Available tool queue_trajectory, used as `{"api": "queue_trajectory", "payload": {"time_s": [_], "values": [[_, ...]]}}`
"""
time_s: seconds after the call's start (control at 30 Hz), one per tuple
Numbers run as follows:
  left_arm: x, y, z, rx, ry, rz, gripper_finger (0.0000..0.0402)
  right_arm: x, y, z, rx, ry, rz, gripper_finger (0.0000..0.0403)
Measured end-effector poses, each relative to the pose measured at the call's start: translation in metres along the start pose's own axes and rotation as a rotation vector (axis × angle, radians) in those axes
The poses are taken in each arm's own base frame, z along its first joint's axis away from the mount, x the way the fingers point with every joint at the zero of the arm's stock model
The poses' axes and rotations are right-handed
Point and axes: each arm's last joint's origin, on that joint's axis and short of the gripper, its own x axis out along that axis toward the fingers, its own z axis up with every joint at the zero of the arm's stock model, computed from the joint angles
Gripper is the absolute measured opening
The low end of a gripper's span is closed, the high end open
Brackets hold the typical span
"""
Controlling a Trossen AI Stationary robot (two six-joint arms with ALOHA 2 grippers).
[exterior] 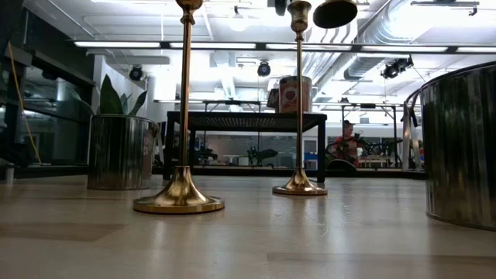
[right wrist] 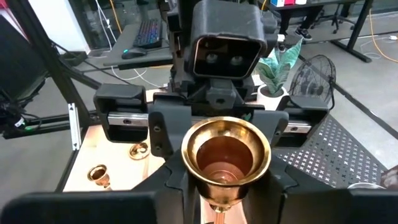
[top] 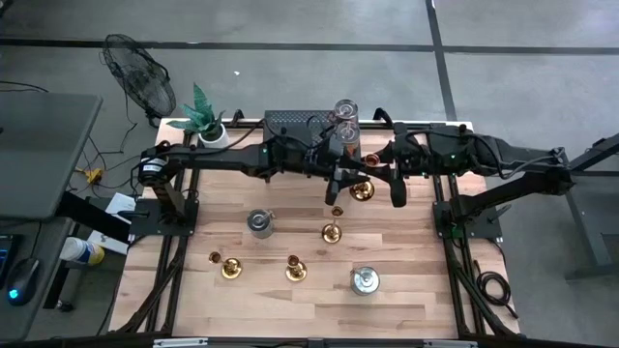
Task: Pick & Place candle stick holders
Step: Put the gold candle holder on the shelf
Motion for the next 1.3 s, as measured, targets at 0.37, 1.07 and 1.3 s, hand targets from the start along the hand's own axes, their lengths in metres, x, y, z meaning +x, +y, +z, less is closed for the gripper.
{"api": "queue_trajectory", "payload": {"time_s": [0.37,1.07,1.3], "values": [[0.0,0.0,0.0,0.0,0.0,0.004,0.005,0.0,0.0,0.0,0.003,0.0,0.002,0.0105],[0.0,0.0,0.0,-0.004,0.003,-0.002,0.0004,-0.001,0.001,0.0,0.01,0.005,0.039,0.0134],[0.0,0.001,-0.001,-0.002,0.009,0.006,0.0002,-0.011,-0.001,0.001,0.014,-0.013,0.03,0.0156]]}}
